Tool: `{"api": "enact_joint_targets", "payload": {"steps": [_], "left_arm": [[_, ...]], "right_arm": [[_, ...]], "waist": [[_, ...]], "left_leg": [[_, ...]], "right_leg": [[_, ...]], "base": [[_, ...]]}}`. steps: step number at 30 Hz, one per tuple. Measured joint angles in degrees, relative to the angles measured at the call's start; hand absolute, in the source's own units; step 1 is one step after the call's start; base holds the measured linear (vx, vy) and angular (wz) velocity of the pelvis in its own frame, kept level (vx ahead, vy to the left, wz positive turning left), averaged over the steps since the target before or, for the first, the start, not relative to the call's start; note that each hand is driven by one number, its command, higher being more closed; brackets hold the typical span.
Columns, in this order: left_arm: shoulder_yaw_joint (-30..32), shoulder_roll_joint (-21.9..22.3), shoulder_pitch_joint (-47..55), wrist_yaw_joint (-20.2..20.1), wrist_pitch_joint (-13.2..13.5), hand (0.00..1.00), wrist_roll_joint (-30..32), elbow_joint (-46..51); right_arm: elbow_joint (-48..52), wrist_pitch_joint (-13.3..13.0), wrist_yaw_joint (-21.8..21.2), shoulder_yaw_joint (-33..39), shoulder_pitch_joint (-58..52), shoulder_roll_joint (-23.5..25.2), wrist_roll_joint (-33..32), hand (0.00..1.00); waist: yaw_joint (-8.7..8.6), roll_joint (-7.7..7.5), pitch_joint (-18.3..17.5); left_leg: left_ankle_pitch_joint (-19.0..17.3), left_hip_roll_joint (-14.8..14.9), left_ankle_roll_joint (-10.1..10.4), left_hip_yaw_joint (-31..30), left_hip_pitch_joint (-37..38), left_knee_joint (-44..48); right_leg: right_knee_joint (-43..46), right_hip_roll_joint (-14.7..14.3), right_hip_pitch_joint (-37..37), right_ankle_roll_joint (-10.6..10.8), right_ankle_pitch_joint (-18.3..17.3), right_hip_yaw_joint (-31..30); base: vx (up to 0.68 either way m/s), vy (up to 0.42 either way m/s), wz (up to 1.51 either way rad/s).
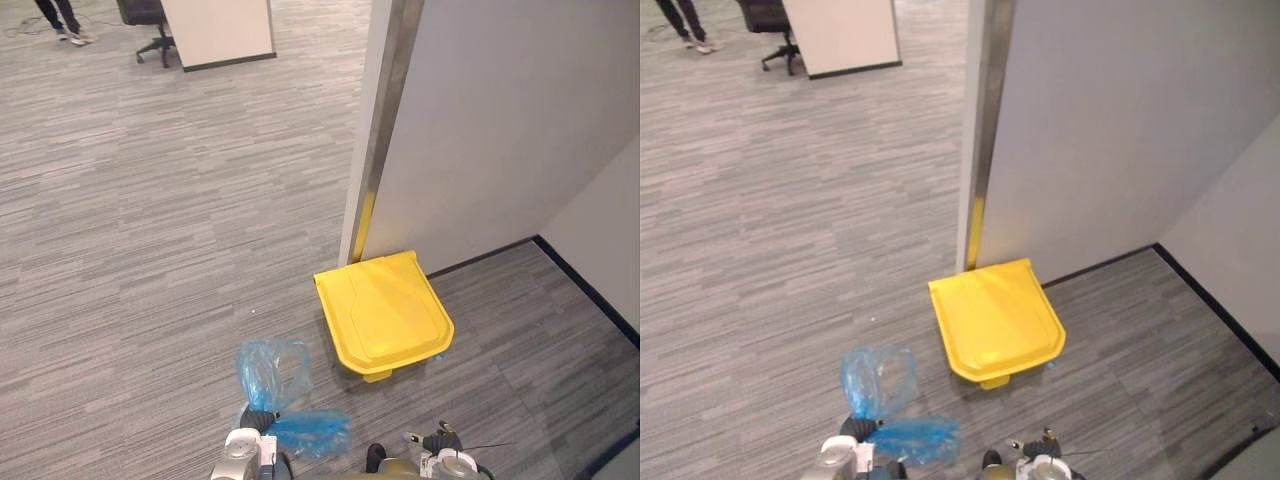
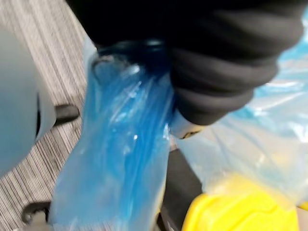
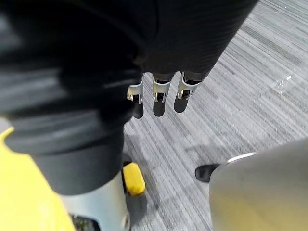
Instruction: Gather rubbish on tea table into small bin, then transfer packed bag to large trash can.
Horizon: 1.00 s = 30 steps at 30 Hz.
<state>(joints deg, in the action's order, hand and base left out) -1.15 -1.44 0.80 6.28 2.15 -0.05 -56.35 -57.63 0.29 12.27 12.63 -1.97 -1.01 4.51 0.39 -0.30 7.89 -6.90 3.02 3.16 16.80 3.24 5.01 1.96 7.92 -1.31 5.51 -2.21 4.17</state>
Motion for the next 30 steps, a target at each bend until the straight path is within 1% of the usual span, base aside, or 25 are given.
{"api": "enact_joint_targets", "payload": {"steps": [2, 6, 10, 11, 12, 14, 15, 16, 17, 18, 19, 20, 21, 22, 23, 25, 26, 27, 28, 29, 30], "left_arm": [[0.0, -0.74, 0.14, 0.09, 0.0, 1.0, 0.0, -0.57], [0.03, -2.89, 1.09, 0.18, 0.0, 1.0, -0.01, -0.67], [0.03, -3.42, 2.15, 0.15, 0.03, 1.0, -0.04, -0.8], [0.06, -3.41, 2.07, 0.18, 0.04, 1.0, -0.08, -0.8], [0.07, -3.43, 2.11, 0.18, 0.07, 1.0, -0.12, -0.67], [0.16, -3.89, 2.01, 0.25, 0.06, 1.0, -0.14, -0.59], [0.14, -4.44, 1.96, 0.25, 0.06, 1.0, -0.15, -0.62], [0.15, -4.44, 1.95, 0.25, 0.06, 1.0, -0.16, -0.62], [0.08, -4.46, 1.59, 0.29, 0.06, 1.0, -0.22, -0.61], [0.11, -4.45, 1.63, 0.29, 0.05, 1.0, -0.26, -0.64], [0.15, -4.54, 1.48, 0.29, 0.09, 1.0, -0.25, -0.6], [0.19, -4.52, 1.42, 0.3, 0.08, 1.0, -0.25, -0.66], [0.19, -4.31, 1.08, 0.3, 0.12, 1.0, -0.25, -0.64], [0.19, -4.3, 0.9, 0.32, 0.14, 1.0, -0.26, -0.61], [0.55, -4.49, 0.37, 0.3, 0.2, 1.0, -0.25, -0.44], [1.28, -4.57, 0.04, 0.35, 0.32, 1.0, -0.25, -0.35], [2.82, -3.91, -0.87, 1.03, 0.56, 1.0, -0.44, -0.49], [2.74, -3.37, -1.24, 1.11, 0.71, 1.0, -0.64, -0.5], [2.25, -1.64, -2.75, 1.08, 1.01, 1.0, -0.79, -0.3], [1.8, -0.05, -3.9, 1.03, 1.04, 1.0, -0.82, -0.16], [1.79, 0.43, -4.09, 1.02, 1.03, 1.0, -0.82, -0.14]], "right_arm": [[-0.51, -0.01, 0.02, 0.04, 0.11, -0.13, -0.01, 0.0], [-2.7, 0.14, 0.01, -0.15, 1.26, -0.64, 0.11, 0.0], [-4.1, 0.2, 0.0, -0.9, 2.06, -1.17, 0.11, 0.0], [-4.07, 0.19, -0.01, -1.24, 2.23, -1.37, 0.15, 0.0], [-4.05, 0.2, -0.01, -1.36, 2.4, -1.41, 0.13, 0.0], [-3.82, 0.16, -0.04, -1.34, 2.63, -1.15, 0.05, 0.0], [-2.82, 0.09, -0.07, -1.33, 2.68, -1.08, 0.05, 0.0], [-2.44, 0.09, -0.07, -1.33, 2.7, -1.07, 0.05, 0.0], [-1.7, -0.09, -0.06, -1.0, 2.93, -1.04, -0.04, 0.0], [-1.73, -0.11, -0.04, -0.95, 3.25, -1.06, -0.01, 0.0], [-1.76, -0.05, -0.06, -0.93, 3.02, -1.01, -0.01, 0.0], [-1.62, -0.06, -0.06, -0.85, 3.31, -1.0, -0.01, 0.0], [-0.67, 0.0, -0.05, -0.18, 3.79, -1.01, -0.01, 0.0], [-0.12, 0.05, -0.03, -0.2, 3.78, -0.99, 0.0, 0.0], [0.85, 0.07, -0.01, -0.33, 3.87, -0.67, 0.0, 0.0], [1.14, 0.07, 0.12, -0.32, 3.83, -0.57, 0.03, 0.0], [2.16, 0.37, 0.1, -0.15, 3.53, -0.08, 0.06, 0.0], [2.39, 0.47, 0.14, -0.22, 4.04, -0.39, 0.22, 0.0], [3.52, 0.25, 0.11, -0.05, 4.8, -0.85, 0.23, 0.0], [4.7, 0.23, 0.07, 0.18, 5.07, -1.34, 0.16, 0.0], [4.92, 0.26, 0.06, 0.22, 5.19, -1.36, 0.1, 0.0]], "waist": [[0.01, 0.01, -0.03], [0.16, -0.08, -0.11], [0.22, -0.12, -0.09], [0.31, -0.27, 0.0], [0.39, -0.35, 0.1], [0.43, -1.07, 0.75], [0.42, -1.56, 1.58], [0.4, -1.66, 1.86], [-0.06, -1.45, 2.66], [-0.17, -1.62, 2.55], [-0.03, -2.07, 2.74], [-0.03, -2.05, 2.81], [0.03, -1.47, 3.63], [0.07, -1.38, 3.99], [0.44, -1.94, 4.96], [0.6, -2.47, 5.73], [1.16, -3.17, 6.66], [1.46, -1.94, 7.21], [1.61, 0.55, 8.66], [1.37, 0.86, 9.46], [1.43, 0.92, 9.58]], "left_leg": [[0.04, -0.62, -0.06, 0.07, 0.34, -0.6], [0.03, -0.37, -0.06, 0.21, 0.89, -0.84], [-0.02, -0.24, -0.09, 0.28, 0.98, -0.83], [-0.32, -0.28, -0.32, 0.23, 0.86, -0.75], [-1.33, -0.18, -0.68, -0.08, 0.82, -0.43], [-2.68, -0.39, -0.99, 0.02, 0.96, 0.99], [-4.26, -0.2, -1.85, -0.26, 1.33, 1.98], [-4.45, -0.36, -1.92, -0.45, 1.86, 1.94], [-4.83, -0.62, -2.3, -1.23, 3.82, 1.28], [-4.87, -0.61, -2.31, -1.28, 4.14, 1.24], [-5.51, -0.31, -2.58, -1.68, 5.25, 1.4], [-6.11, 0.11, -2.6, -1.68, 5.46, 1.79], [-7.71, 1.6, -2.45, -1.64, 5.33, 3.64], [-8.01, 1.9, -2.69, -1.53, 5.16, 4.44], [-9.19, 2.22, -1.63, -0.64, 4.74, 6.99], [-10.12, 2.2, -0.76, 0.0, 5.08, 8.86], [-16.32, 2.94, 2.08, -0.32, 5.12, 17.71], [-16.91, 3.8, 2.51, -0.4, 4.99, 18.89], [-17.71, 5.51, 2.49, -2.34, 4.63, 19.18], [-19.05, 5.54, 2.2, -4.31, 4.72, 18.5], [-19.57, 5.71, 2.35, -5.02, 4.74, 18.51]], "right_leg": [[-0.99, 0.12, -0.74, 0.01, 0.43, -0.1], [-1.67, -0.44, -0.77, -0.31, 0.7, -1.5], [-2.3, -0.8, -0.24, -0.76, 1.67, -3.14], [-1.51, -0.8, 0.56, -0.8, 1.62, -3.56], [1.0, -0.94, 1.98, -0.95, 0.86, -3.89], [5.54, -0.62, 3.77, -0.68, -1.09, -4.61], [13.13, 0.05, 6.26, -0.52, -2.75, -3.63], [15.48, 0.35, 7.04, -0.64, -2.95, -2.82], [23.1, 1.46, 10.6, -1.37, -3.95, 0.72], [23.88, 1.71, 10.98, -1.67, -4.67, 1.74], [23.41, 1.94, 12.06, -2.11, -5.34, 4.86], [22.27, 1.72, 12.96, -2.3, -5.07, 6.18], [16.66, 0.68, 15.78, -2.07, -2.39, 8.71], [13.75, 0.5, 16.61, -1.69, -0.78, 9.53], [7.56, 0.6, 17.62, -0.78, 1.1, 11.37], [6.94, 1.03, 18.09, -0.82, 0.99, 11.82], [7.35, 0.83, 17.73, -1.3, 2.02, 11.74], [8.61, 0.12, 17.92, -1.36, 1.83, 11.83], [10.71, -1.08, 18.53, -0.72, 0.64, 11.71], [14.29, -1.57, 20.03, -0.92, 0.17, 10.65], [16.3, -1.64, 20.75, -1.07, -0.77, 10.56]], "base": [[0.06, 0.085, -0.05], [0.04, 0.0, -0.14], [0.0, -0.017, -0.3], [-0.05, 0.006, -0.26], [-0.07, 0.02, -0.34], [-0.1, 0.02, -0.26], [-0.1, 0.002, -0.12], [-0.14, 0.025, -0.05], [-0.05, 0.028, 0.03], [-0.04, 0.052, 0.06], [0.02, 0.022, 0.06], [0.09, 0.008, 0.02], [0.11, -0.021, 0.0], [0.18, -0.047, -0.02], [0.14, -0.059, -0.01], [0.21, -0.148, -0.07], [0.3, -0.204, -0.19], [0.4, -0.277, -0.09], [0.27, -0.188, 0.16], [0.23, -0.2, 0.31], [0.16, -0.157, 0.46]]}}
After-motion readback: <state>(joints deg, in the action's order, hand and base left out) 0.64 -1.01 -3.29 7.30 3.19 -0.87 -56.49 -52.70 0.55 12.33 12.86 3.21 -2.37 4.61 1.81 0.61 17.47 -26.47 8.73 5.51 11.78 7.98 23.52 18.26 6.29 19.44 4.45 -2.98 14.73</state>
